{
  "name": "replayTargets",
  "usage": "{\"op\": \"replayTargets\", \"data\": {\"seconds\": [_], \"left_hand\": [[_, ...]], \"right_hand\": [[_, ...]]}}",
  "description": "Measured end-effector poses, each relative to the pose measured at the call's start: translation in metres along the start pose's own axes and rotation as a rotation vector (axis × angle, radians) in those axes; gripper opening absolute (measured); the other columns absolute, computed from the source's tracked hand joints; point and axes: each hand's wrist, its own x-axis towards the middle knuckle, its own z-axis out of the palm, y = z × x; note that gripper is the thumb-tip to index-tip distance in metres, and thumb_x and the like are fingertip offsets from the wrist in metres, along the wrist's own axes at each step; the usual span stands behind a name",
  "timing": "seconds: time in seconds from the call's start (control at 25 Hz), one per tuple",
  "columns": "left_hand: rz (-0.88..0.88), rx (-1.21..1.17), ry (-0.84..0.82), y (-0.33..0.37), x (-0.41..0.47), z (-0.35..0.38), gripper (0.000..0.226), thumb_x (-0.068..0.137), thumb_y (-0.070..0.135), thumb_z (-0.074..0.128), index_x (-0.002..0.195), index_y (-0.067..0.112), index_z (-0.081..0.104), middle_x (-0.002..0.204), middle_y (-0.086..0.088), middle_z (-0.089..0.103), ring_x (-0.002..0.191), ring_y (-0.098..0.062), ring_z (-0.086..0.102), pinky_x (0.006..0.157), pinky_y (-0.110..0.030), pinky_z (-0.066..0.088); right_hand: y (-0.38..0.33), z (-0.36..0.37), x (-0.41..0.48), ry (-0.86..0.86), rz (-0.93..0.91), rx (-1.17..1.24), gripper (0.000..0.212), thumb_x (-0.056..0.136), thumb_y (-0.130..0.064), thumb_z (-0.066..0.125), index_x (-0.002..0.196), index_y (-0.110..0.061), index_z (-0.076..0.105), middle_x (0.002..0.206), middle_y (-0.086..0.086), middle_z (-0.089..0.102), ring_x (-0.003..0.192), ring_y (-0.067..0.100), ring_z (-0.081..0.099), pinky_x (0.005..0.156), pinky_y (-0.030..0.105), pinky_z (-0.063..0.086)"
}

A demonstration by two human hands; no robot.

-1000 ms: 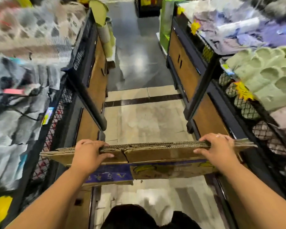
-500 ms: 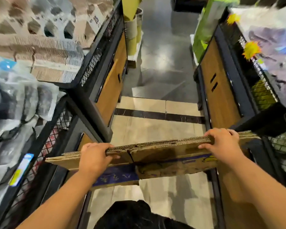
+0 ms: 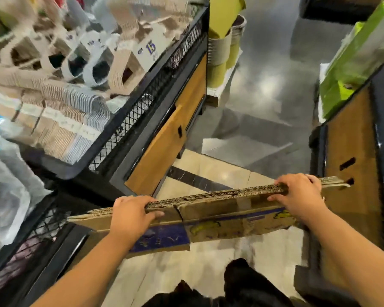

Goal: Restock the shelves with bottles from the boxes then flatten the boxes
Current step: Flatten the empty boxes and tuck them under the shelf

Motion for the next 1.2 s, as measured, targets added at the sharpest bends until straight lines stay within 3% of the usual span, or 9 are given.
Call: {"op": "replayTargets", "data": {"seconds": [0.24, 0.44, 0.68, 0.84, 1.04, 1.2], "left_hand": [[-0.301, -0.073, 0.001, 0.050, 0.086, 0.004, 0.030, 0.073, 0.068, 0.073, 0.093, 0.045, 0.073, 0.080, 0.019, 0.071, 0.085, -0.009, 0.067, 0.086, -0.037, 0.046], [-0.533, -0.112, -0.005, 0.048, 0.152, 0.034, 0.034, 0.074, 0.067, 0.071, 0.098, 0.043, 0.073, 0.085, 0.018, 0.073, 0.091, -0.010, 0.066, 0.090, -0.037, 0.043], [-0.700, -0.170, -0.107, 0.019, 0.234, 0.091, 0.035, 0.079, 0.064, 0.070, 0.101, 0.037, 0.072, 0.095, 0.008, 0.075, 0.098, -0.018, 0.066, 0.090, -0.035, 0.043], [-0.833, -0.202, -0.221, 0.008, 0.280, 0.146, 0.032, 0.085, 0.063, 0.065, 0.098, 0.034, 0.069, 0.095, 0.006, 0.072, 0.103, -0.020, 0.061, 0.091, -0.034, 0.031], [-1.069, -0.437, -0.204, -0.012, 0.316, 0.233, 0.041, 0.071, 0.060, 0.079, 0.098, 0.030, 0.072, 0.098, 0.004, 0.076, 0.100, -0.020, 0.070, 0.097, -0.036, 0.048], [-1.196, -0.468, -0.225, -0.026, 0.332, 0.288, 0.046, 0.069, 0.057, 0.083, 0.105, 0.030, 0.070, 0.105, -0.003, 0.073, 0.101, -0.026, 0.067, 0.099, -0.040, 0.047]], "right_hand": [[0.011, -0.036, 0.187, -0.094, -0.217, -0.046, 0.019, 0.076, -0.044, 0.079, 0.085, -0.035, 0.065, 0.088, -0.015, 0.063, 0.103, 0.017, 0.055, 0.102, 0.038, 0.020], [-0.040, -0.025, 0.337, -0.191, -0.397, -0.168, 0.019, 0.079, -0.042, 0.077, 0.085, -0.040, 0.059, 0.086, -0.016, 0.056, 0.109, 0.017, 0.052, 0.106, 0.039, 0.019], [-0.084, 0.050, 0.468, -0.277, -0.531, -0.287, 0.017, 0.080, -0.035, 0.073, 0.094, -0.035, 0.062, 0.091, -0.007, 0.055, 0.111, 0.021, 0.049, 0.103, 0.039, 0.018], [-0.096, 0.116, 0.539, -0.335, -0.619, -0.348, 0.022, 0.079, -0.033, 0.075, 0.098, -0.030, 0.065, 0.095, -0.001, 0.062, 0.108, 0.027, 0.053, 0.103, 0.040, 0.019], [-0.122, 0.217, 0.611, -0.426, -0.792, -0.422, 0.021, 0.085, -0.040, 0.071, 0.102, -0.029, 0.065, 0.110, -0.002, 0.064, 0.114, 0.027, 0.052, 0.101, 0.041, 0.022], [-0.136, 0.286, 0.647, -0.415, -0.903, -0.418, 0.019, 0.080, -0.040, 0.074, 0.091, -0.032, 0.062, 0.106, -0.003, 0.068, 0.110, 0.028, 0.055, 0.099, 0.039, 0.022]]}}
